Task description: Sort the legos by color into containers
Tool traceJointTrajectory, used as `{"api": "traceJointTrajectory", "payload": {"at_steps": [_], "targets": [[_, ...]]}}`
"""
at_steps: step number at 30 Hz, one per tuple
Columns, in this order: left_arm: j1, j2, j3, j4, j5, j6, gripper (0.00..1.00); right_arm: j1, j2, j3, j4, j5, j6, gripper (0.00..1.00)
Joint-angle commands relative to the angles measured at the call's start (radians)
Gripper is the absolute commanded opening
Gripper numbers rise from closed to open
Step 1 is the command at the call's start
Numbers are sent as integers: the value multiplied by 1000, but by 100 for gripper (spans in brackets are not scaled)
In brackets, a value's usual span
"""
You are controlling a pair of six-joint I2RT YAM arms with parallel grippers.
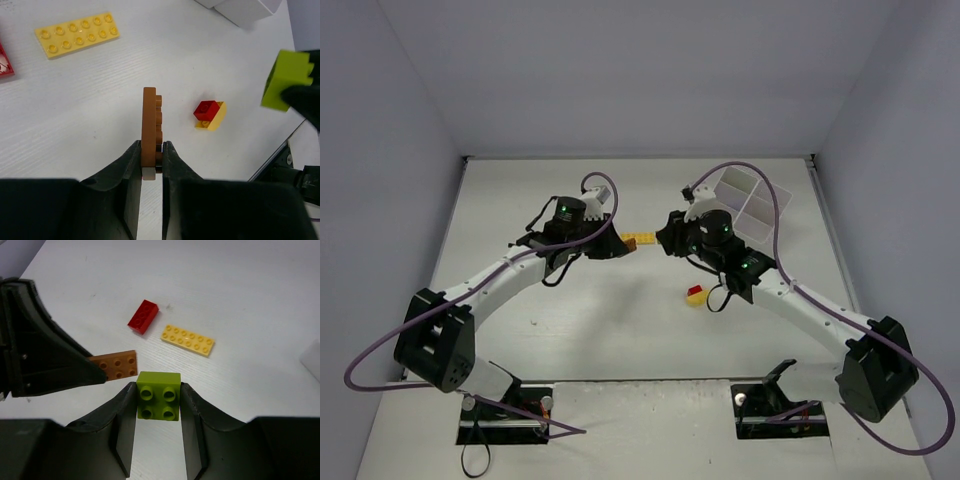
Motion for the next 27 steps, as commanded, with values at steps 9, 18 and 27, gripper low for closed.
{"api": "traceJointTrajectory", "payload": {"at_steps": [9, 18, 27], "targets": [[9, -120, 23, -91, -85, 97, 0, -167, -53, 46, -42, 123, -57, 0], [50, -212, -29, -132, -137, 142, 0, -245, -32, 58, -50, 104, -54, 0], [86, -266, -38, -154, -174, 195, 0, -337, -13, 89, -62, 85, -62, 0]]}}
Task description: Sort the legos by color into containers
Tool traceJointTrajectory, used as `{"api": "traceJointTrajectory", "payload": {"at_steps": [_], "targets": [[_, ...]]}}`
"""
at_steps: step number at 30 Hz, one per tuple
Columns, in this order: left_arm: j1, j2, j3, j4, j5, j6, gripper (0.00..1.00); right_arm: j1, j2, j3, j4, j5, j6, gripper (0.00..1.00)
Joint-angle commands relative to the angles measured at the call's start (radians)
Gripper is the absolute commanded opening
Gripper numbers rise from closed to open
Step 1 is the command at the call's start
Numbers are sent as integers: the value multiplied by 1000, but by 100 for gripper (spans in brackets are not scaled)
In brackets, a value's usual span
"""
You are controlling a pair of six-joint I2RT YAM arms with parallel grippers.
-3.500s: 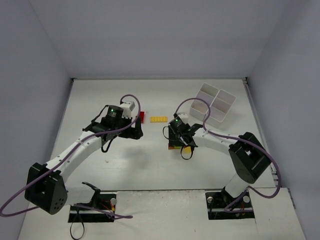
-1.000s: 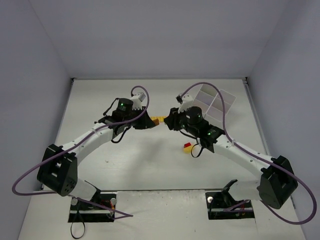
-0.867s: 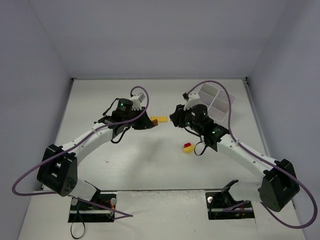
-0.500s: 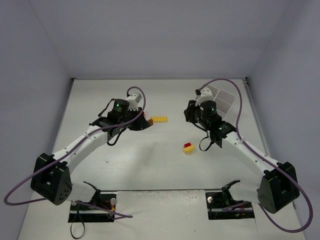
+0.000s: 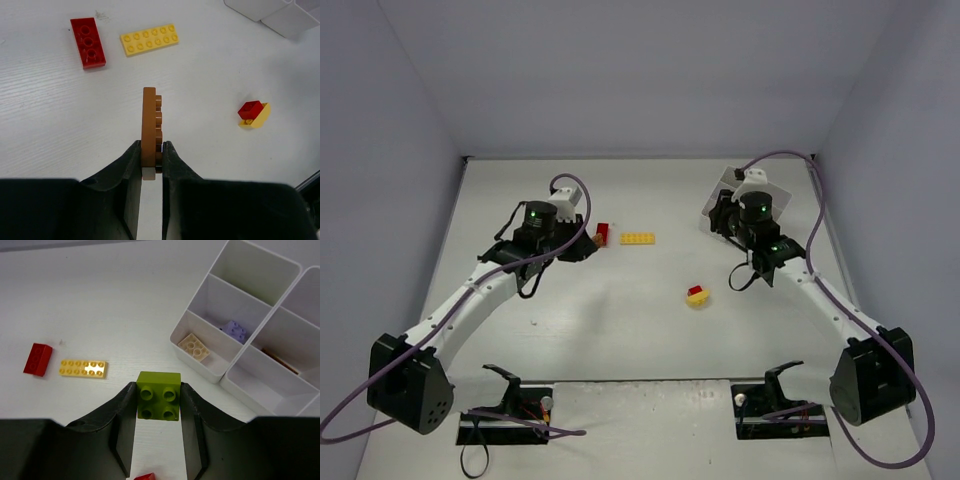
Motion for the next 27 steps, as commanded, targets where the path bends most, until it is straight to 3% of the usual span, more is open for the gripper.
{"api": "traceJointTrajectory", "payload": {"at_steps": [1, 11, 27], "targets": [[6, -48, 12, 20, -27, 45, 0, -50, 14, 73, 44, -5, -13, 0], [6, -41, -39, 92, -16, 33, 0, -194, 113, 181, 38, -2, -13, 0], [6, -24, -28, 101, -11, 36, 0, -251, 231, 283, 39, 38, -31, 0]]}}
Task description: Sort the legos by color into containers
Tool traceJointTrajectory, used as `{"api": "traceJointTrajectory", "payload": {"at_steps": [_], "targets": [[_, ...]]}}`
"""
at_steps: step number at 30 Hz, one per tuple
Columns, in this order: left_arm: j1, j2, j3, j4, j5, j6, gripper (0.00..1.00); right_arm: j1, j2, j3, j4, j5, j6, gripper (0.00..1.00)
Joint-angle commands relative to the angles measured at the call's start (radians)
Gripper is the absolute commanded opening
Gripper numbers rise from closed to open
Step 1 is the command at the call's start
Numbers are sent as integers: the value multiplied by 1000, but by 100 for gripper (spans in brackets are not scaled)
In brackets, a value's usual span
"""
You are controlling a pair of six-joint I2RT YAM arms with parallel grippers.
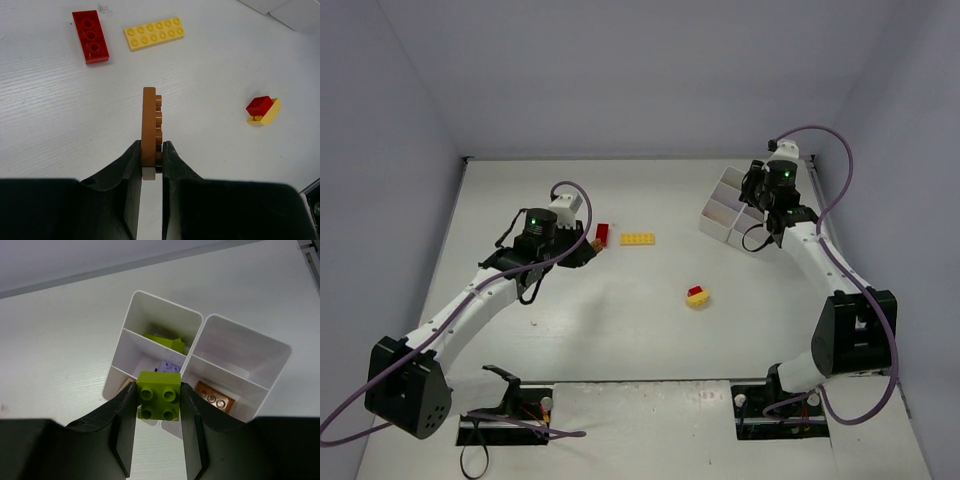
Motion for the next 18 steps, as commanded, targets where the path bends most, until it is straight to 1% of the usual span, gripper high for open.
{"api": "traceJointTrajectory", "payload": {"at_steps": [1, 7, 18], "targets": [[8, 1, 37, 58, 6, 10, 0, -13, 9, 66, 57, 40, -9, 0], [6, 29, 60, 38, 15, 15, 0, -19, 39, 83, 63, 82, -1, 0], [6, 33, 59, 44, 19, 15, 0, -38, 63, 96, 79, 83, 10, 0]]}}
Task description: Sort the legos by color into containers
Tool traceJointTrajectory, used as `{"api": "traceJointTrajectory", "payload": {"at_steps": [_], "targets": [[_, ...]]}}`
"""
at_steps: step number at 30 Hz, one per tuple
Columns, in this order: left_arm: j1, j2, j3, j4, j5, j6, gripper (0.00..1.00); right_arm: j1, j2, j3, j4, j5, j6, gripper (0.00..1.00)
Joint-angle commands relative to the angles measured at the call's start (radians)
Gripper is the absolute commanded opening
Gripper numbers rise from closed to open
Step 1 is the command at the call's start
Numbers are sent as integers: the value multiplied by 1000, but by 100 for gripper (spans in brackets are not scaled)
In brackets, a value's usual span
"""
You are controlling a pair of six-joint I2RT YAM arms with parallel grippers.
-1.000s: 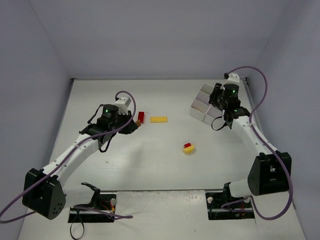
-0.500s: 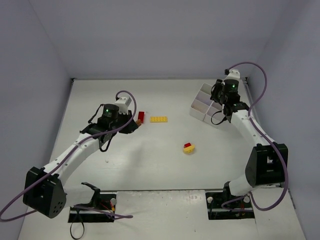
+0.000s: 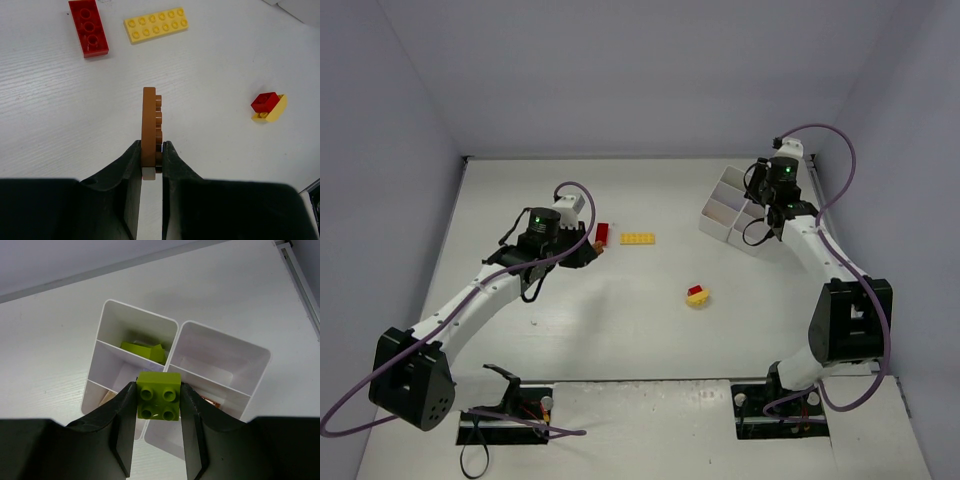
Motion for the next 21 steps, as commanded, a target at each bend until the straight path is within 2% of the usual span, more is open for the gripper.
{"api": "traceJointTrajectory", "payload": {"at_steps": [1, 21], "targets": [[6, -8, 58, 45, 15, 14, 0, -9, -4, 54, 76, 30, 10, 0], [6, -5, 46, 64, 35, 10, 0, -23, 70, 89, 89, -7, 26, 0]]}}
